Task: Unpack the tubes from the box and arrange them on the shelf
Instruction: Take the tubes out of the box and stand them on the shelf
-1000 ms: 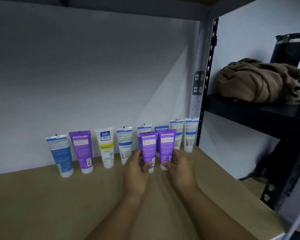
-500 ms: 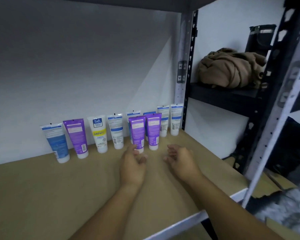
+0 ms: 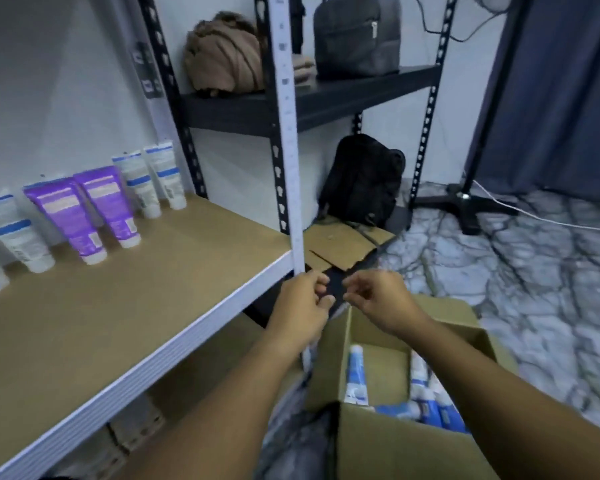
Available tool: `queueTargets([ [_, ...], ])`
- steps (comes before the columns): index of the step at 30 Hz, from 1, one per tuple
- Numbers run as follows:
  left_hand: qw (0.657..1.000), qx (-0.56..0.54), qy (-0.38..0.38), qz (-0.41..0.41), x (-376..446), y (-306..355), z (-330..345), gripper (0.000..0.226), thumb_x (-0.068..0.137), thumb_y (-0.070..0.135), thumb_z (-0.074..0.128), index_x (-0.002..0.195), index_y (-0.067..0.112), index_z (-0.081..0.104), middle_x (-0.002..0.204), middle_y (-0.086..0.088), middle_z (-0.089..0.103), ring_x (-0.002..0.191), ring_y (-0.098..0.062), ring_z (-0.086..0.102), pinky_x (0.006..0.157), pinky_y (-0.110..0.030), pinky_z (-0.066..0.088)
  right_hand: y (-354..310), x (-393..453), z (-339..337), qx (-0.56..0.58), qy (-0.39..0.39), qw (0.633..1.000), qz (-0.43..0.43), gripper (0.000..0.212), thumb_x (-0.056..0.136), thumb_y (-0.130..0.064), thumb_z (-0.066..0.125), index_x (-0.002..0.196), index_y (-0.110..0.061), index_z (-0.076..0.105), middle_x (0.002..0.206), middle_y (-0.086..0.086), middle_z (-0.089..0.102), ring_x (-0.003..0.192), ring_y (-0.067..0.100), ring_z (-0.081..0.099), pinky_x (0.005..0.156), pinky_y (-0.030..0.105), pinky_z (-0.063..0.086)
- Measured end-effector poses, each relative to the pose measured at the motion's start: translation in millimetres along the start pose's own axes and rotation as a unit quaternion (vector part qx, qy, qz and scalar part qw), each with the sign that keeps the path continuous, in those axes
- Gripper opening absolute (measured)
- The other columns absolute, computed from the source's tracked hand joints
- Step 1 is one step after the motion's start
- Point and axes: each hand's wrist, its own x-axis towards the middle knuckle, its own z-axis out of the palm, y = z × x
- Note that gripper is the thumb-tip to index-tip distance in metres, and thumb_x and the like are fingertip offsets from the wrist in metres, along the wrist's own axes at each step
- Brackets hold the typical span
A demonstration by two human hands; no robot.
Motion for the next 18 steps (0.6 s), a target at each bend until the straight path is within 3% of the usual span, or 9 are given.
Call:
queueTargets([
  [4, 0.995, 0.018, -0.090, -0.030, 4, -22, 95, 0.023, 0.087, 0.009, 0.065, 0.110, 0.013, 0.067, 0.095, 0.004, 0.066, 0.084, -0.009, 0.062, 0.085, -0.027, 0.054, 100, -33, -7, -0.028, -0.024, 0.989, 0.145, 0.013, 0.080, -0.009, 0.072, 0.093, -0.009, 0.073, 0.083, 0.004, 0.073, 0.079, 0.017, 0.067, 0.079, 0.035, 0.055],
  [7, 0.987, 0.024, -0.143, -0.065, 9, -51, 162, 0.027, 0.080, 0.004, 0.064, 0.104, 0.015, 0.069, 0.089, 0.005, 0.066, 0.088, -0.018, 0.067, 0.084, -0.032, 0.056, 165, -61, 4, -0.060, -0.055, 0.970, 0.230, 0.009, 0.073, -0.008, 0.073, 0.077, -0.014, 0.069, 0.074, -0.002, 0.068, 0.076, 0.014, 0.064, 0.069, 0.024, 0.046],
  [10, 0.965, 0.036, -0.227, -0.126, 8, -81, 219, 0.029, 0.080, 0.000, 0.065, 0.108, 0.008, 0.065, 0.095, -0.001, 0.061, 0.088, -0.020, 0.064, 0.078, -0.028, 0.054, 222, -86, 26, -0.065, -0.083, 0.943, 0.317, 0.021, 0.070, -0.012, 0.076, 0.090, -0.017, 0.071, 0.081, -0.003, 0.068, 0.083, 0.018, 0.066, 0.071, 0.023, 0.046],
  [14, 0.927, 0.087, -0.316, -0.184, 4, -121, 270, 0.045, 0.078, 0.013, 0.076, 0.120, 0.018, 0.061, 0.117, -0.005, 0.062, 0.101, -0.020, 0.064, 0.087, -0.028, 0.052, 270, -104, 59, -0.087, -0.126, 0.912, 0.380, 0.033, 0.070, -0.022, 0.078, 0.100, -0.009, 0.070, 0.096, 0.009, 0.071, 0.092, 0.026, 0.066, 0.079, 0.035, 0.054],
  [18, 0.890, 0.135, -0.381, -0.211, 5, -148, 295, 0.053, 0.077, 0.013, 0.081, 0.124, 0.015, 0.056, 0.126, -0.005, 0.058, 0.108, -0.020, 0.061, 0.088, -0.028, 0.050, 294, -107, 88, -0.104, -0.150, 0.881, 0.436, 0.053, 0.080, -0.023, 0.074, 0.126, -0.016, 0.049, 0.119, 0.007, 0.060, 0.109, 0.025, 0.061, 0.088, 0.037, 0.055],
])
